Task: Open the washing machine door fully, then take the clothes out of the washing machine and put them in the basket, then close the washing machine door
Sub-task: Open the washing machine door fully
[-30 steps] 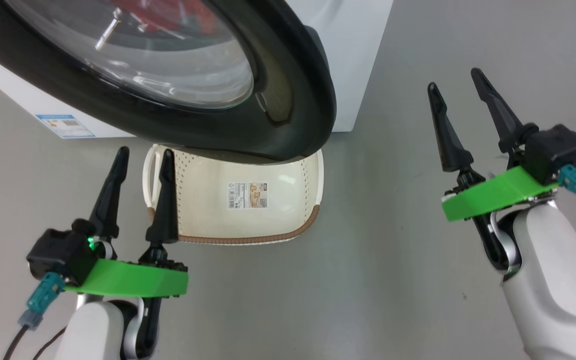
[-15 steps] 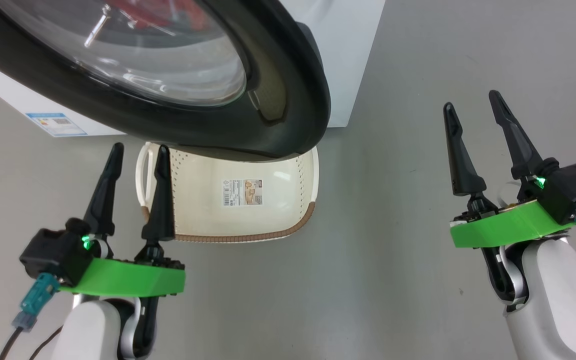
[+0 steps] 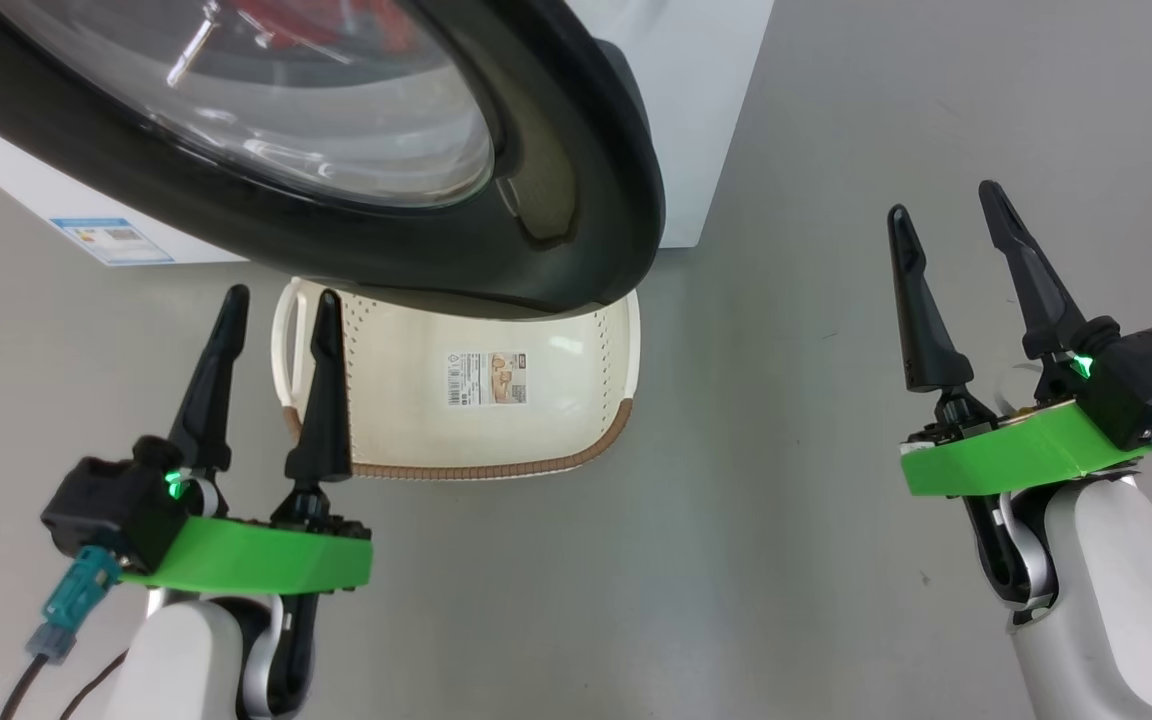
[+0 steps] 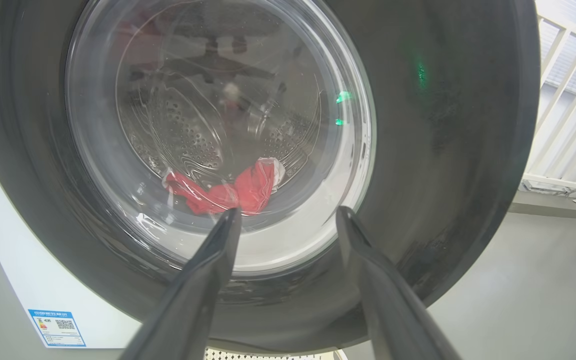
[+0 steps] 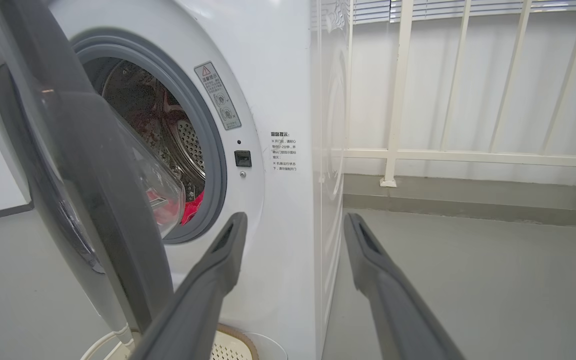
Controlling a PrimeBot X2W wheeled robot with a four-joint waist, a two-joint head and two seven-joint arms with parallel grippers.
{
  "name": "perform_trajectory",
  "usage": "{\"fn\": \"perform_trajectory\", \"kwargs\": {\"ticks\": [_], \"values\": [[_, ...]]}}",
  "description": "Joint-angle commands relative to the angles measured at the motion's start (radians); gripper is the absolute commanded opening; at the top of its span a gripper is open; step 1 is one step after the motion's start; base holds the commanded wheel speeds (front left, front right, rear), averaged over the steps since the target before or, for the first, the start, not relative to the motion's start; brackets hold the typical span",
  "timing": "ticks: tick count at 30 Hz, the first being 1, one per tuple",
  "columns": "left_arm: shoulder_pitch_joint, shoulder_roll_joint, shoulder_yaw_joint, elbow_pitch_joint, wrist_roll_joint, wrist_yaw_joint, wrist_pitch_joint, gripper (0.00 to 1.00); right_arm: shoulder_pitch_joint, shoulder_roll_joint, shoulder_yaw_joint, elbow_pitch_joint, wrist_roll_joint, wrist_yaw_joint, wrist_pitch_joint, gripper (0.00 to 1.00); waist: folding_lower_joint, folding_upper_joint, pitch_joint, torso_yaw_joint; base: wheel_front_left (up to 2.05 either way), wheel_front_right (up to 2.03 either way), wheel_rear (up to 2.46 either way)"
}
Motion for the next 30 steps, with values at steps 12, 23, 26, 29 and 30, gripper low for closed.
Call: {"fn": "perform_trajectory", "kwargs": {"ticks": [12,23,26,29,30], "values": [[0.011,0.013,0.026,-0.029,0.008,0.003,-0.005,1.00,-0.021,0.007,0.052,0.016,0.008,0.006,-0.006,0.00,0.0000,-0.0001,0.009,0.008,0.00,0.00,0.00],[0.011,0.012,0.019,-0.022,0.014,0.002,-0.005,1.00,-0.147,0.007,0.137,0.122,0.409,0.006,-0.006,0.00,0.0000,-0.0001,0.006,0.019,0.00,0.00,0.00],[0.011,0.012,0.015,-0.020,0.015,0.002,-0.005,1.00,-0.204,0.000,0.178,0.151,0.615,0.006,0.029,0.00,0.0000,-0.0001,0.007,0.024,0.00,0.00,0.00],[0.010,0.012,0.010,-0.021,0.015,0.001,-0.005,1.00,-0.260,-0.014,0.201,0.151,0.830,0.006,0.098,0.00,0.0000,-0.0001,0.011,0.032,0.00,0.00,0.00],[0.010,0.012,0.009,-0.021,0.015,0.000,-0.005,1.00,-0.276,-0.019,0.206,0.148,0.898,0.006,0.127,0.00,0.0000,-0.0001,0.012,0.035,0.00,0.00,0.00]]}}
